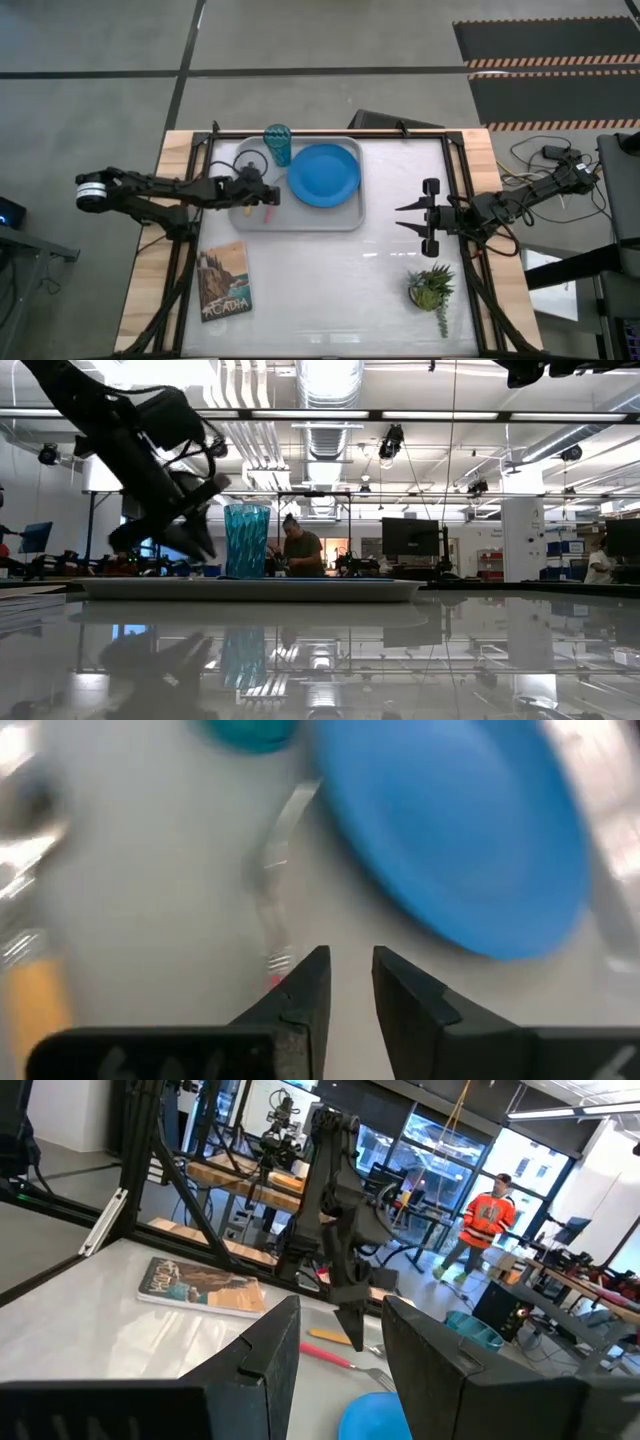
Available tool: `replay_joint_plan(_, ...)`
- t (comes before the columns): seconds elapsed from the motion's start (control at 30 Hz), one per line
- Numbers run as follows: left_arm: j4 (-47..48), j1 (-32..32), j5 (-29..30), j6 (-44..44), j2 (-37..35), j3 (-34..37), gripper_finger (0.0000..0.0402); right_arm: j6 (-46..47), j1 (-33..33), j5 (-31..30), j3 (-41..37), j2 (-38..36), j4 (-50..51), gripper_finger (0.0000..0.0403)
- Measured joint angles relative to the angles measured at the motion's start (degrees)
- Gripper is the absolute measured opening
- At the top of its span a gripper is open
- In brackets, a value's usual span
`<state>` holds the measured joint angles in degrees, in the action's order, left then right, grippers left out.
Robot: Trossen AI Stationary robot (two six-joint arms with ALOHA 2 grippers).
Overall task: Pick and place plate/cup/fork/spoon on tray
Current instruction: Put the pink fork on the gray serving tray to the right of the yellow spoon
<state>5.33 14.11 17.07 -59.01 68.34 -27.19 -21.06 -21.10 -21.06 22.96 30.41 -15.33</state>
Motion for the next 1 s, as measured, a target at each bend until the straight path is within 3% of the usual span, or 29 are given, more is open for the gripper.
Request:
replay_joint_plan(0.17, 1.82, -1.49, -0.58, 5.54, 0.92, -3.64, 0.0046, -0.22, 0.0, 0.0, 0.0, 0.0, 0.0, 0.0132)
replay_joint_plan(0.4, 20.91, -4.19, -1.23, -3.97, 6.39, -10.14, 0.0043, -0.6, 0.01, 0.0, 0.0, 0.0, 0.04, 0.0132)
replay_joint_plan(0.53, 26.64, -8.06, 1.78, -4.15, 9.5, -19.18, 0.0041, -0.58, 0.0, -0.02, 0.0, 0.02, 0.07, 0.0132)
replay_joint_plan(0.7, 44.9, -10.21, 2.37, -5.22, 17.37, -30.33, 0.0027, -0.59, 0.0, -0.02, 0.0, 0.02, 0.07, 0.0132)
replay_joint_plan(0.83, 45.42, -10.11, 2.27, -3.53, 21.98, -32.26, 0.0034, -0.59, 0.0, -0.02, 0.0, 0.04, 0.07, 0.0132)
replay_joint_plan(1.0, 44.71, -9.84, 1.51, -2.12, 24.86, -31.77, 0.0084, -0.5, 0.0, -0.02, 0.0, 0.04, 0.22, 0.0132)
